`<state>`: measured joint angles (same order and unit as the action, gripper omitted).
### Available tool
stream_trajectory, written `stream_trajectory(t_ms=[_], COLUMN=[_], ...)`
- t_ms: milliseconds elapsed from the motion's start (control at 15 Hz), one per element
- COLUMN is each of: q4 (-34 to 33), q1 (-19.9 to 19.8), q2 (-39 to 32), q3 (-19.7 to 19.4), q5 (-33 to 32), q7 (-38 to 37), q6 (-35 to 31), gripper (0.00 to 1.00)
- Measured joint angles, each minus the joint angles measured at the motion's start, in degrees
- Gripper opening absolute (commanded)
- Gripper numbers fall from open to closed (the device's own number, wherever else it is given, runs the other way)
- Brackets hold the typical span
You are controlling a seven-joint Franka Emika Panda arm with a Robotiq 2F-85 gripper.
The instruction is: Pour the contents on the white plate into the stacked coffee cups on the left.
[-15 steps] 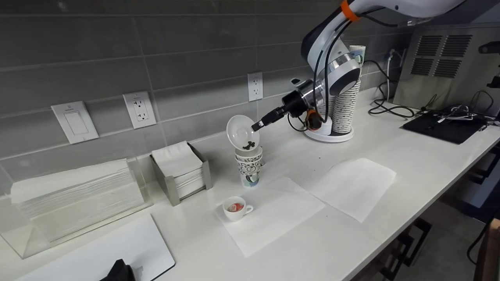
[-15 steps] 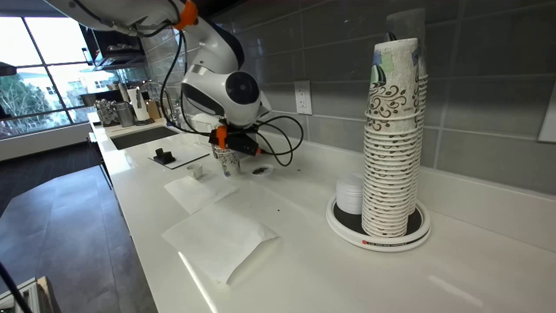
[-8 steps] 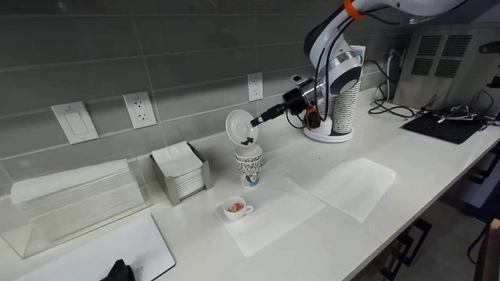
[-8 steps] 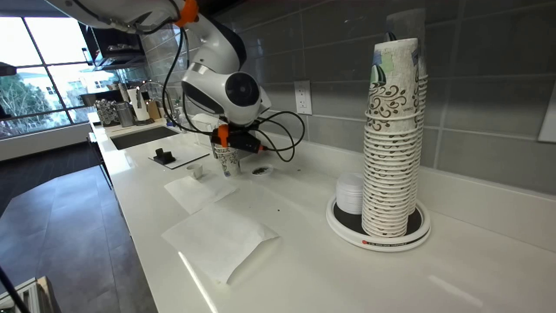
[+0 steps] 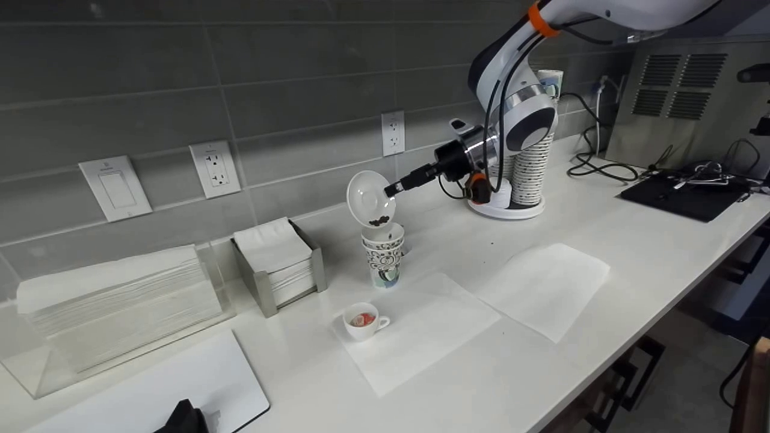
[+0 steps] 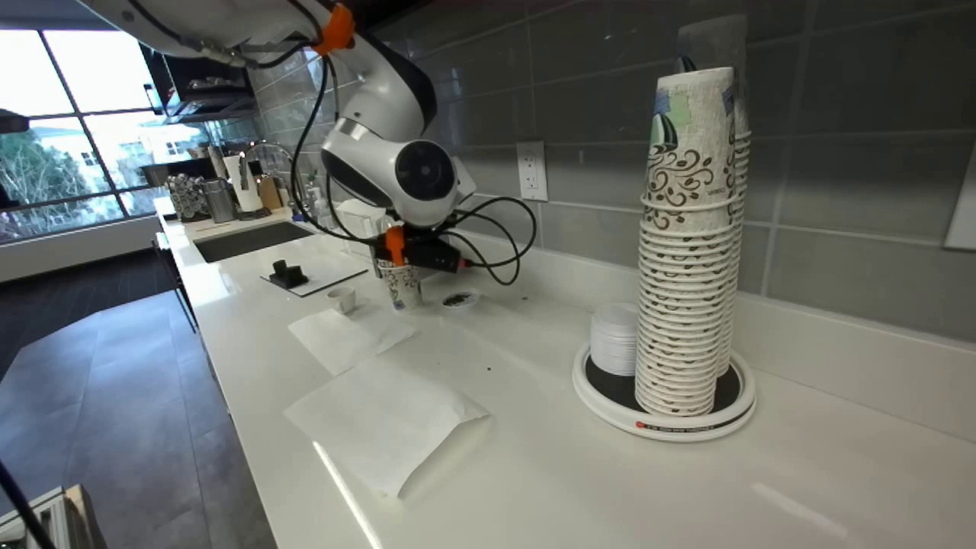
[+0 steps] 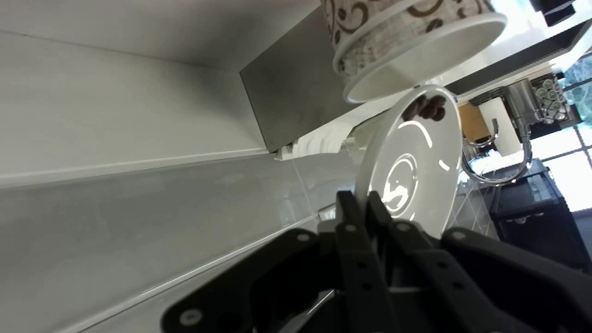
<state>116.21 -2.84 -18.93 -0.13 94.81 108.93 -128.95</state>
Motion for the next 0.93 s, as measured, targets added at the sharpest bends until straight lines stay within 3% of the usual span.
stream_trajectory(t_ms=[933], q4=[0.36], q1=[0.0], q2=[-0.66], q3=[-0.58], q5=[3.07], q7=[13.41], q6=[4.26], gripper=[0.02])
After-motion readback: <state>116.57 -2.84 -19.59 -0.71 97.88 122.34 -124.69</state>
